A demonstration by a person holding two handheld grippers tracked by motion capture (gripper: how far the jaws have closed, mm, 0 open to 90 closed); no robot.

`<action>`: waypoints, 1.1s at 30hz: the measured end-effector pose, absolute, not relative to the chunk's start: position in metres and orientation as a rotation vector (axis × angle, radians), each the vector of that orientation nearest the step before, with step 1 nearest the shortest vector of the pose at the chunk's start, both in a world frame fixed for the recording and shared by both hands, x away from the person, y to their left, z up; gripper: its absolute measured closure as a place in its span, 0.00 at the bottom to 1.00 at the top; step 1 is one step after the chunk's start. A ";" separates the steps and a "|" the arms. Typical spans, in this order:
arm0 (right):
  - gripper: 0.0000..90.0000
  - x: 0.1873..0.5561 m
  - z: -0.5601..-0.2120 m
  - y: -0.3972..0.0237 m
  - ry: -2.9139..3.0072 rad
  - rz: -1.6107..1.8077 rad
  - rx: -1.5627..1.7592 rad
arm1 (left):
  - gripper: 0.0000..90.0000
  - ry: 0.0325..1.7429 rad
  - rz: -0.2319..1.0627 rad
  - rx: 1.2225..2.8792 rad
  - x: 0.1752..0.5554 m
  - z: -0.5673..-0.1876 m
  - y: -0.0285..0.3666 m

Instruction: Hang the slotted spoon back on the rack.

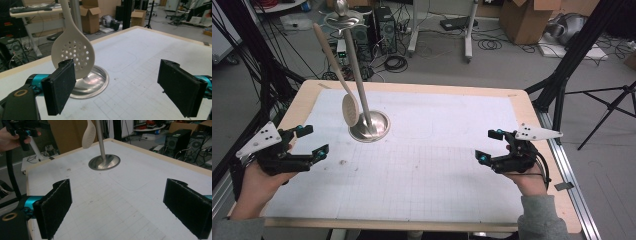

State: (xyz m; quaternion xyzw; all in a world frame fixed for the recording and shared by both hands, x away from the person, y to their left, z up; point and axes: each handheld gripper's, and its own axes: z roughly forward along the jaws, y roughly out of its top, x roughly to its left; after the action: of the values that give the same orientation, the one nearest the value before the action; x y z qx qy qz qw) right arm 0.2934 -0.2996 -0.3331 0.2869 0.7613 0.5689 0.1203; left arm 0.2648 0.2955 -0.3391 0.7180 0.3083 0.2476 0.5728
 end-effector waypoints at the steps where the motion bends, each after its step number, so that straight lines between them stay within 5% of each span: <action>1: 0.08 0.293 -0.333 -0.300 2.224 1.660 0.838 | 0.17 0.714 0.587 1.682 0.261 -0.340 0.298; 33: 0.08 0.284 -0.342 -0.321 1.942 1.667 0.912 | 0.16 0.820 0.705 1.593 0.244 -0.346 0.326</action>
State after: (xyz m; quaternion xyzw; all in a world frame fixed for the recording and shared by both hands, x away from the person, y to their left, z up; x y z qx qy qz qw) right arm 0.2836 -0.3212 -0.3417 0.3283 0.6988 0.5997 0.2107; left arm 0.2438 0.3259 -0.3459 0.6791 0.3495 0.3007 0.5713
